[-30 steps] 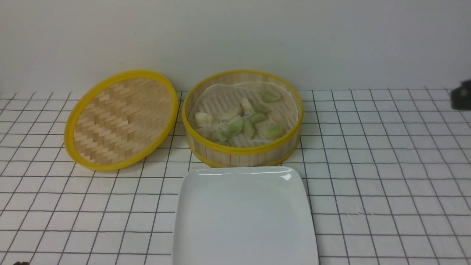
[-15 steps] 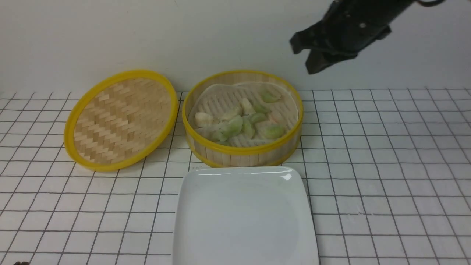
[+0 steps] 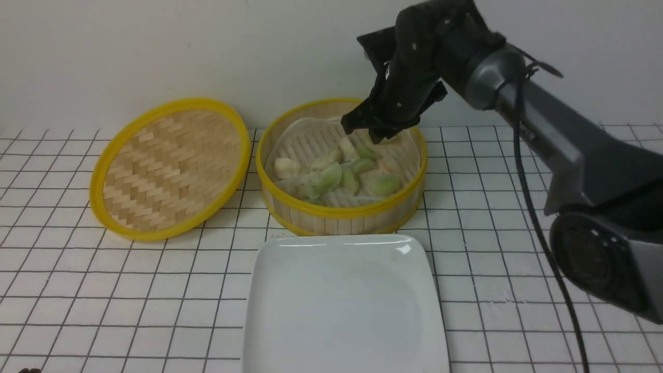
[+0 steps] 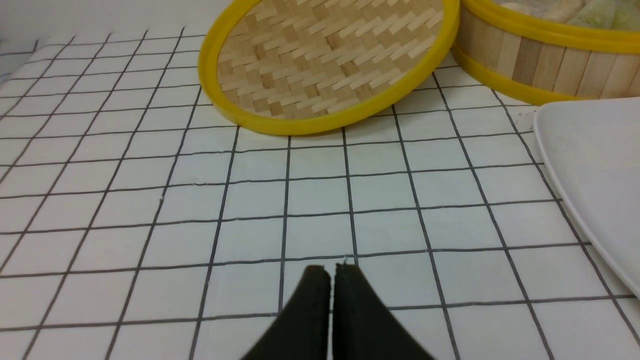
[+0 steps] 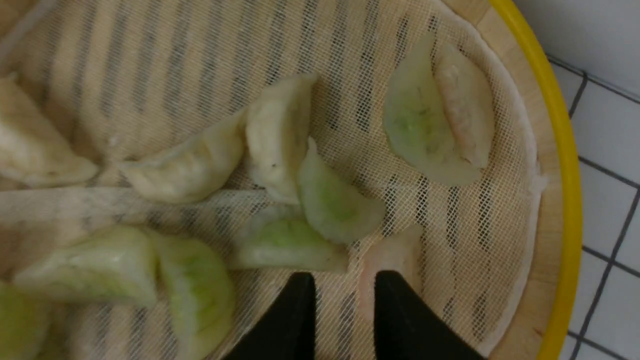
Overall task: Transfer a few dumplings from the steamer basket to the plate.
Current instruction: Use the right arm to grab a dumpling from inside the steamer, then use the right arm to put the dumpling into the plate
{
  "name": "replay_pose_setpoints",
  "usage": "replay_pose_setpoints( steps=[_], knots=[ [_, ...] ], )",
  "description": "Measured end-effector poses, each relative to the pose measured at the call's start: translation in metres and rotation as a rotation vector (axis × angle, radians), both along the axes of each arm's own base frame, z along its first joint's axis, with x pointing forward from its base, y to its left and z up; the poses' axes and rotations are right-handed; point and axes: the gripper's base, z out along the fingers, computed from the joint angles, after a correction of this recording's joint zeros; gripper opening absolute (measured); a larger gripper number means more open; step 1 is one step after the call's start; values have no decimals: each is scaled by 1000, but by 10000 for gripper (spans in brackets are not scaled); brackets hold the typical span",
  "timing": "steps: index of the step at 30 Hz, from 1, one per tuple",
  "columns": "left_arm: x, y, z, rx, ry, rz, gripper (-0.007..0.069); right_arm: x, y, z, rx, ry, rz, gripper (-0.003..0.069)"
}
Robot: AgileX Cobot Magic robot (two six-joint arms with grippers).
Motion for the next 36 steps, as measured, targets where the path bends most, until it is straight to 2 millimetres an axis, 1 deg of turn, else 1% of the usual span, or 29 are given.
replay_pose_setpoints(
  steps=[2, 3, 4, 7, 10, 11, 12, 14, 15, 17, 18, 20, 21, 22, 23, 24, 26, 27, 28, 29, 30, 31, 32, 33, 34, 36],
  knots=[
    [0, 0, 0, 0, 0, 0, -6, 3, -1, -9, -25, 3, -7, 262],
    [0, 0, 0, 0, 0, 0, -6, 5, -2, -16, -49, 2, -15, 305],
    [0, 0, 0, 0, 0, 0, -6, 6, -3, -19, -62, 1, -18, 327],
    [0, 0, 0, 0, 0, 0, -6, 7, -4, -26, -83, 5, -20, 356],
    [0, 0, 0, 0, 0, 0, -6, 8, -3, -35, -84, 21, -19, 362],
    [0, 0, 0, 0, 0, 0, -6, 9, -2, -42, -81, 37, -19, 361],
    [0, 0, 0, 0, 0, 0, -6, 10, -2, -45, -76, 46, -21, 358],
    [0, 0, 0, 0, 0, 0, -6, 11, -4, -51, -64, 63, -26, 325],
    [0, 0, 0, 0, 0, 0, -6, 12, -5, -53, -53, 73, -31, 281],
    [0, 0, 0, 0, 0, 0, -6, 13, -8, -52, -44, 72, -38, 187],
    [0, 0, 0, 0, 0, 0, -6, 14, -9, -51, -35, 72, -40, 181],
    [0, 0, 0, 0, 0, 0, -6, 12, -9, -38, -3, 64, -42, 181],
    [0, 0, 0, 0, 0, 0, -6, 12, -9, -36, -2, 61, -42, 181],
    [0, 0, 0, 0, 0, 0, -6, 10, -9, -27, 18, 53, -40, 181],
    [0, 0, 0, 0, 0, 0, -6, 6, -8, -8, 42, 36, -36, 181],
    [0, 0, 0, 0, 0, 0, -6, 2, -9, 4, 59, 30, -34, 181],
    [0, 0, 0, 0, 0, 0, -6, -11, -9, 30, 94, 26, -25, 181],
    [0, 0, 0, 0, 0, 0, -6, -18, -9, 39, 105, 28, -20, 181],
    [0, 0, 0, 0, 0, 0, -6, -40, -9, 63, 133, 44, -3, 181],
    [0, 0, 0, 0, 0, 0, -6, -61, -8, 76, 142, 67, 18, 181],
    [0, 0, 0, 0, 0, 0, -6, -75, -6, 82, 140, 86, 38, 181],
    [0, 0, 0, 0, 0, 0, -6, -94, -4, 85, 134, 113, 63, 181],
    [0, 0, 0, 0, 0, 0, -6, -106, -2, 86, 127, 132, 81, 181],
    [0, 0, 0, 0, 0, 0, -6, -123, 2, 83, 112, 167, 107, 181],
    [0, 0, 0, 0, 0, 0, -6, -143, 8, 74, 87, 217, 136, 181],
    [0, 0, 0, 0, 0, 0, -6, -168, 17, 49, 27, 301, 183, 181]
  ],
)
